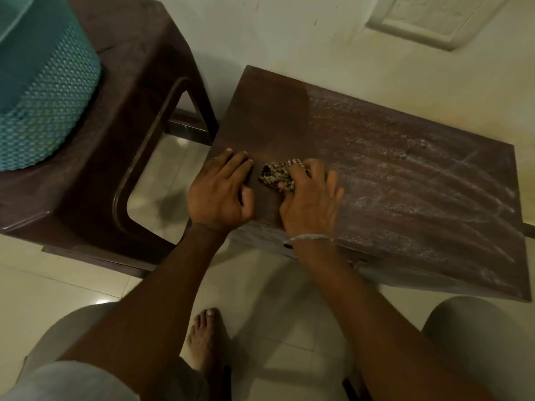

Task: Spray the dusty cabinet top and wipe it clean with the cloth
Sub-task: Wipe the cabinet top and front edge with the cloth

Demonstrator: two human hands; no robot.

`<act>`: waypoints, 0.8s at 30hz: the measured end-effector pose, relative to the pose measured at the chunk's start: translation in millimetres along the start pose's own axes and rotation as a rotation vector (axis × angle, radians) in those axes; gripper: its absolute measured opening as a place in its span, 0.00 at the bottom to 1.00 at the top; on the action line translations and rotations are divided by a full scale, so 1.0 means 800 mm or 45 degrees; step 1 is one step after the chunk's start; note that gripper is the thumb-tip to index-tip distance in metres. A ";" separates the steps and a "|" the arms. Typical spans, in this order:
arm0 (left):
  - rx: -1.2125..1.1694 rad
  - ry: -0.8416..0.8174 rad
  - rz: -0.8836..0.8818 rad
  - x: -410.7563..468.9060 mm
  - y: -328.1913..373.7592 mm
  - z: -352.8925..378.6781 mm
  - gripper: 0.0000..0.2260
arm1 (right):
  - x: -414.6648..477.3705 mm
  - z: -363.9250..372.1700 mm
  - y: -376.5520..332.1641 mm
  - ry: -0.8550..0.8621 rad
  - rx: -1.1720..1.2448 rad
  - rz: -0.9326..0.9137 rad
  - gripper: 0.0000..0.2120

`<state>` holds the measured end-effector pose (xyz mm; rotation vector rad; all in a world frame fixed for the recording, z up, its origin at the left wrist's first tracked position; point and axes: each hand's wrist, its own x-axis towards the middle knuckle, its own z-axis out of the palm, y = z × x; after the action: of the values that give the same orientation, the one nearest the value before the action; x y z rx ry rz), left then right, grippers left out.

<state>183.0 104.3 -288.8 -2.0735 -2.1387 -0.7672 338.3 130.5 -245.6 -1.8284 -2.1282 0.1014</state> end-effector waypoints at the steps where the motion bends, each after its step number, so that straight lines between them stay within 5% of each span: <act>1: -0.001 0.002 -0.002 0.000 -0.001 0.002 0.20 | -0.014 -0.001 0.002 -0.004 0.007 -0.025 0.18; 24: -0.023 0.106 -0.003 -0.002 0.001 0.004 0.20 | 0.100 0.023 0.020 -0.024 0.113 0.030 0.18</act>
<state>184.9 104.4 -291.9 -2.0100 -2.0989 -0.8605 338.4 214.2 -250.6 -1.8087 -2.0800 0.2159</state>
